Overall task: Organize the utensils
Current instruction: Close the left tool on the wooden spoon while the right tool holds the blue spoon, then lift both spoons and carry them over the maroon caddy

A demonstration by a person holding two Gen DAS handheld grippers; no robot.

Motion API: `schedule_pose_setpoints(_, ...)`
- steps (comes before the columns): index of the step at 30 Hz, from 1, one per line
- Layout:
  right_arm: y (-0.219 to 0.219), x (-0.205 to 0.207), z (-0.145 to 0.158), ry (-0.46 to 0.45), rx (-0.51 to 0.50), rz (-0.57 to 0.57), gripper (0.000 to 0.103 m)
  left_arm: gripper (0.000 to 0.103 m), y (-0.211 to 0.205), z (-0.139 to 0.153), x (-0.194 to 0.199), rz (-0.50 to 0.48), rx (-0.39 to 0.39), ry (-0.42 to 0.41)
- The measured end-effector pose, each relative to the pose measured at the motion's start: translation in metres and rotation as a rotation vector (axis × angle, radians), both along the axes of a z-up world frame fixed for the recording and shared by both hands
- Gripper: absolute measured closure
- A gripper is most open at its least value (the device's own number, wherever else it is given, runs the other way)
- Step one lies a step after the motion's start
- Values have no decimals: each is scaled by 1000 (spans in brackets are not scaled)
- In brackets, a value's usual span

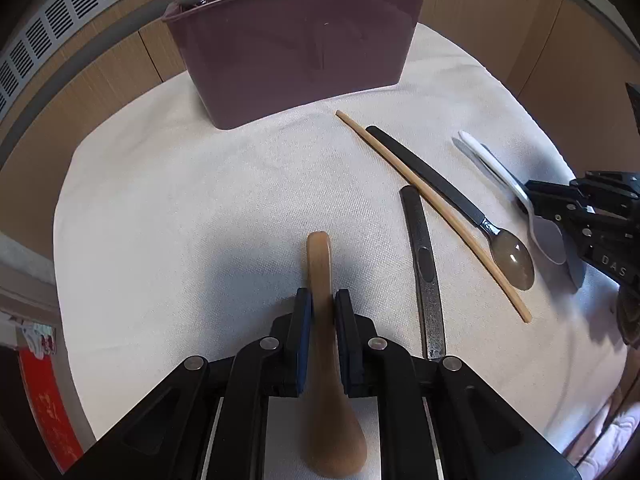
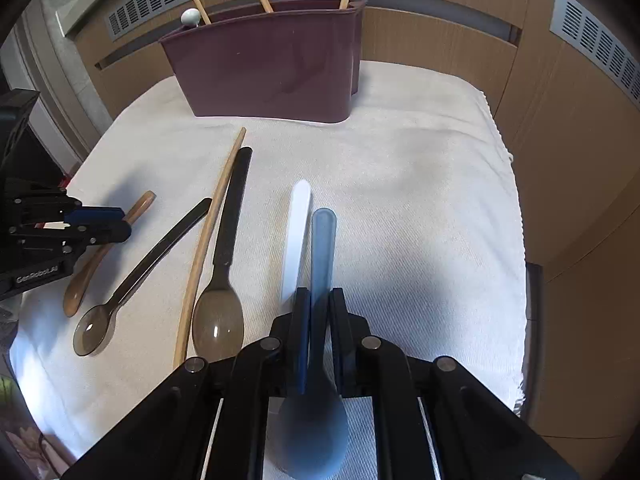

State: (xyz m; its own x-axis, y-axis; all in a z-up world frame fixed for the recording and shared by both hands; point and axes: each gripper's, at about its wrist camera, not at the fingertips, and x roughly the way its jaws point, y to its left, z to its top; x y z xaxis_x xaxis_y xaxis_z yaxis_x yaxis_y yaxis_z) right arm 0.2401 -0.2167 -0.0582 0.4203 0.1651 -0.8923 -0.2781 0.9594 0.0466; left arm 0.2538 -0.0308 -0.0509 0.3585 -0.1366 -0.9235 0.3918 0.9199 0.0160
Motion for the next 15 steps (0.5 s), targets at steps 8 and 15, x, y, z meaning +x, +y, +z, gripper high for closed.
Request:
schedule_pose_setpoints(8, 8, 17, 0, 50, -34, 61, 87, 90, -2, 0, 5, -33, 6, 51)
schedule_pose_setpoints(15, 13, 7, 2, 25, -63, 80, 93, 90, -15, -2, 22, -80, 53, 120)
